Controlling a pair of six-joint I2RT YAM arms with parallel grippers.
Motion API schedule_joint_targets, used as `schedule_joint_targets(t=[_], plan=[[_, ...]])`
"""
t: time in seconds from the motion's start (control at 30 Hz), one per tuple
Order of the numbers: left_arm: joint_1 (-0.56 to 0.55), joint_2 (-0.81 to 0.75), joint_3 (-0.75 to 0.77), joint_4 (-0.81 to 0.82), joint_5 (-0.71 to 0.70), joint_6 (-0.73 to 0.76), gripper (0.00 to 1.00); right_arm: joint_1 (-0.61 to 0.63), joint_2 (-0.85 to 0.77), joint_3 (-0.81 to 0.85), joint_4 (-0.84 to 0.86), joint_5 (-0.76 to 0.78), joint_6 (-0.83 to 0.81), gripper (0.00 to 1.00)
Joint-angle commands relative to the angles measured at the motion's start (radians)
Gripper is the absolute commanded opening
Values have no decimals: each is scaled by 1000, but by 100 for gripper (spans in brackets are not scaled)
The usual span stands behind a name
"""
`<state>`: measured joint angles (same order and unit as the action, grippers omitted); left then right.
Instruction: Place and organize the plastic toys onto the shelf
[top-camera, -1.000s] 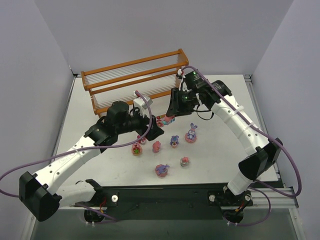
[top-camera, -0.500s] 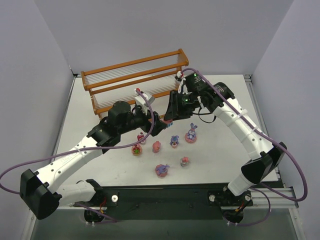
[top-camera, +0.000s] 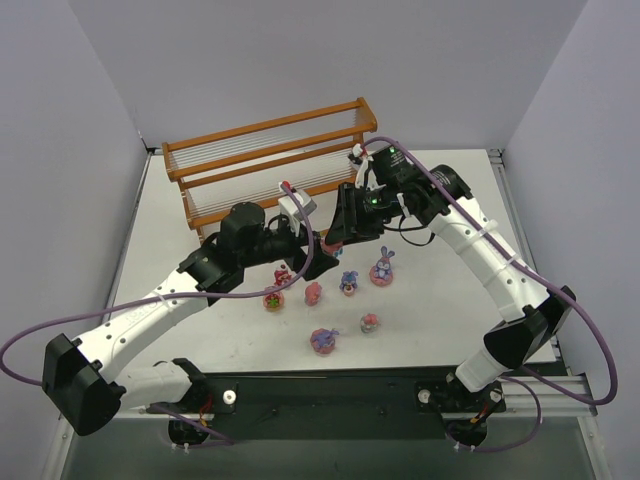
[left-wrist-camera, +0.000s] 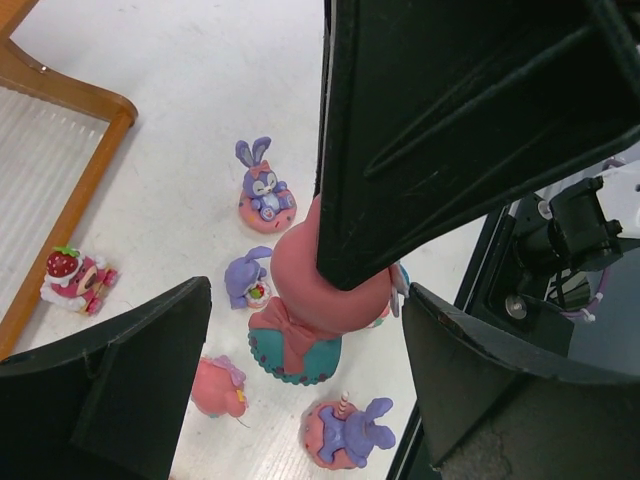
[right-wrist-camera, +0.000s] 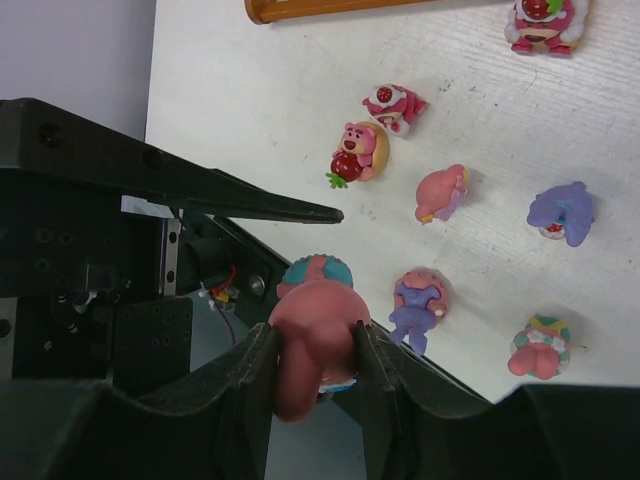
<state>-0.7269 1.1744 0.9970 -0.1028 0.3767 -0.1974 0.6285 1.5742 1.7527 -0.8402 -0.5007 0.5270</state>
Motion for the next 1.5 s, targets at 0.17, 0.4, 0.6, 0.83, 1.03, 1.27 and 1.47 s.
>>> schedule_joint_targets(t=[0.17, 0.4, 0.6, 0.83, 1.03, 1.27, 1.47], plan=[[-3, -6, 11, 18, 45, 19, 78, 2, -46, 39, -33, -67, 50, 0], [-3, -18, -4, 2, 48, 27, 72, -3, -56, 34, -31, -79, 47, 0], [-3, -25, 0, -23, 57, 41, 74, -7, -57, 31, -33, -91, 47, 0], [-3, -25, 11, -43, 51, 56, 51, -9, -59, 25, -33, -99, 51, 0], [-2, -24, 11, -44, 42, 50, 18, -6, -63, 13, -33, -84, 54, 2], [-3, -30, 2, 15, 1, -10, 0, 0, -95, -31, -7, -1, 48, 56], [-3, -65, -24, 89, -27, -106, 0, 7, -285, -244, 301, 96, 48, 78]])
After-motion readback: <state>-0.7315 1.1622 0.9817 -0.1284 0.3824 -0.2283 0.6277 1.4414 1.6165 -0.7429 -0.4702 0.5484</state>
